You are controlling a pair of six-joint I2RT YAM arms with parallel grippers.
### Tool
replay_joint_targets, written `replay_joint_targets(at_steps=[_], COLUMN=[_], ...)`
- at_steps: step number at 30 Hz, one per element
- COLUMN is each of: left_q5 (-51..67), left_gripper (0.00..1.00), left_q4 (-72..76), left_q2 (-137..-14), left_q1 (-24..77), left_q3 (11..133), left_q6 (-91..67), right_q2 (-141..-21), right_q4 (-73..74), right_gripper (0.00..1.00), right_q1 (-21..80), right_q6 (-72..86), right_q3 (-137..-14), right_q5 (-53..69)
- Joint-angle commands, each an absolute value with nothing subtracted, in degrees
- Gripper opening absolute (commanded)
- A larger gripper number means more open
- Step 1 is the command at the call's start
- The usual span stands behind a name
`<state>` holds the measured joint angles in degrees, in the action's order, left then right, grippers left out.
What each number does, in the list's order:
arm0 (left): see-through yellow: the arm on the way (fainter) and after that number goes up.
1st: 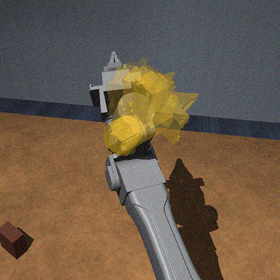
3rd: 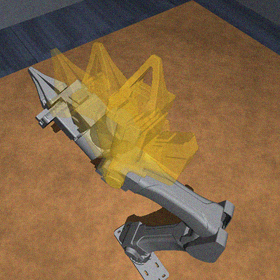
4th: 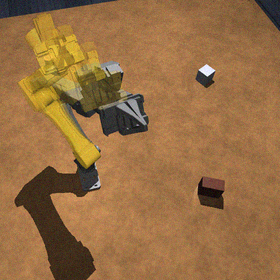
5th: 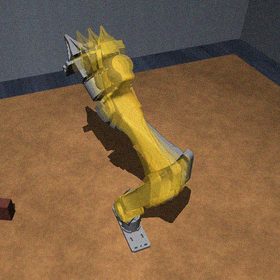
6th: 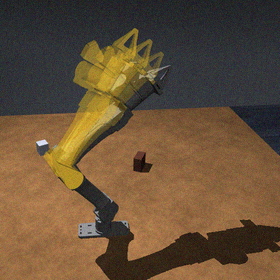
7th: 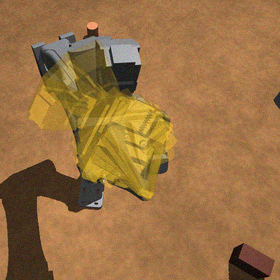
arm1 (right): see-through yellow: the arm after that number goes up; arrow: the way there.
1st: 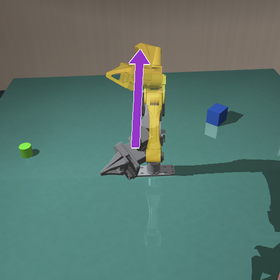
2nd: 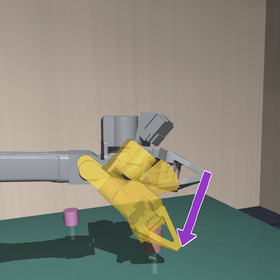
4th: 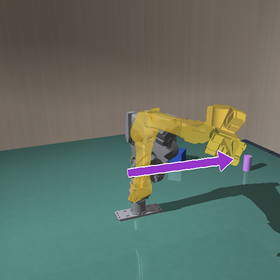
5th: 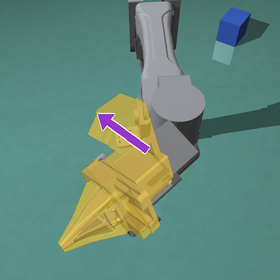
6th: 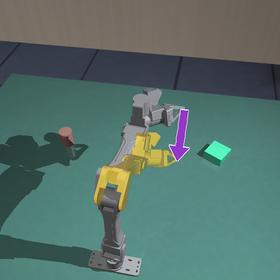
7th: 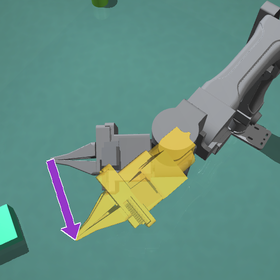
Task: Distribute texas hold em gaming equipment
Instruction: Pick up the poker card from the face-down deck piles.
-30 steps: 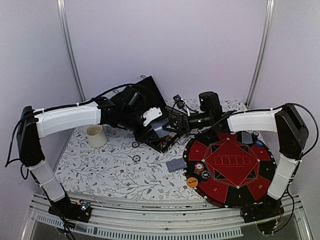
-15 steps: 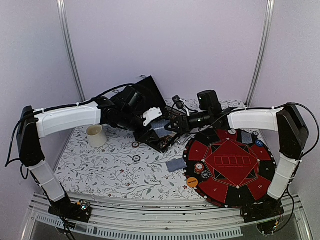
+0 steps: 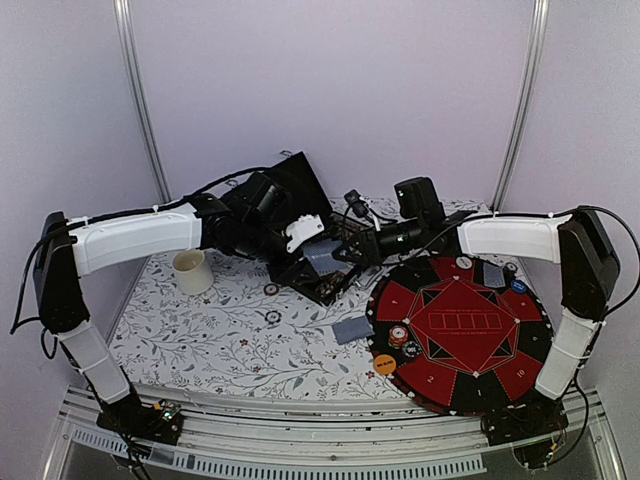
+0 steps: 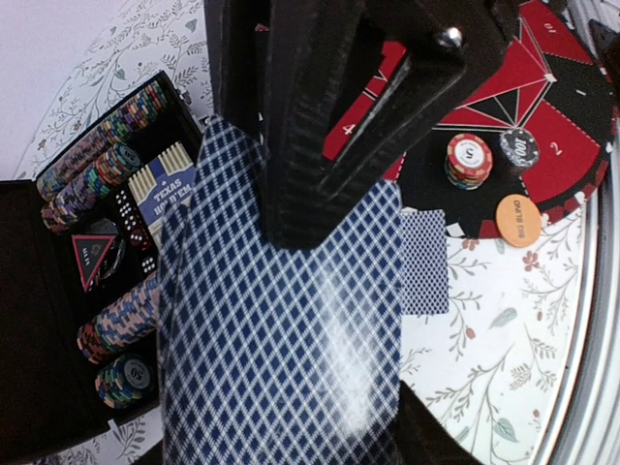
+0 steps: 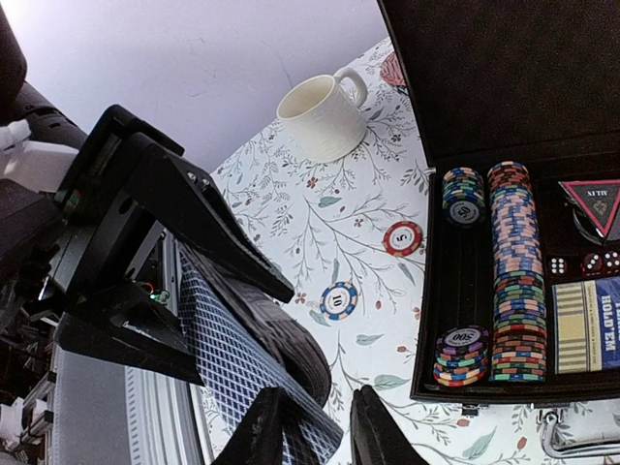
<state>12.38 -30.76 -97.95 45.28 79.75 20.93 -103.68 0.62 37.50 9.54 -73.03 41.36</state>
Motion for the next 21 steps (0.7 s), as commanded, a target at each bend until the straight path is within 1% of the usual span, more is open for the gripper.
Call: replay_joint_targets(at_steps=[1,3,6,8,13,21], left_q5=[12.63,12.58,12.50,12.48,12.57,12.57], left_gripper=[0.50,0.50,0.50,0.50,0.50,0.50], left_q4=[-29.18,-29.18,-29.22,-29.18,-29.18,-29.18], left_q2=[-96.62,-96.59,-96.63,-96.63,-96.59,-96.59], left_q1=[44.62,44.64,44.61,44.65,44.64,44.59], left_q3=[79.54,79.53,79.47,79.54,79.45,79.41], left_q6=[20.72,20.76,20.75,20.75,20.76,20.91], right_q2=[-101.92,-101.46,-100.96,-100.80,-100.08,-97.62], right_q4=[4.71,5.96,7.63,8.95,12.47,17.80], right_gripper=[0.24,0.24,0.20,0.12,0.04,0.02], right_q1=[37.53,37.58,37.53,37.53,37.54,37.44], right_q6=[8.92,8.50,8.03,7.72,6.50,3.78], right_q3=[-75.99,-76.18,-76.54,-76.92,-77.89,-79.01], right_q5=[41.25,40.53,40.01,39.86,38.40,36.07])
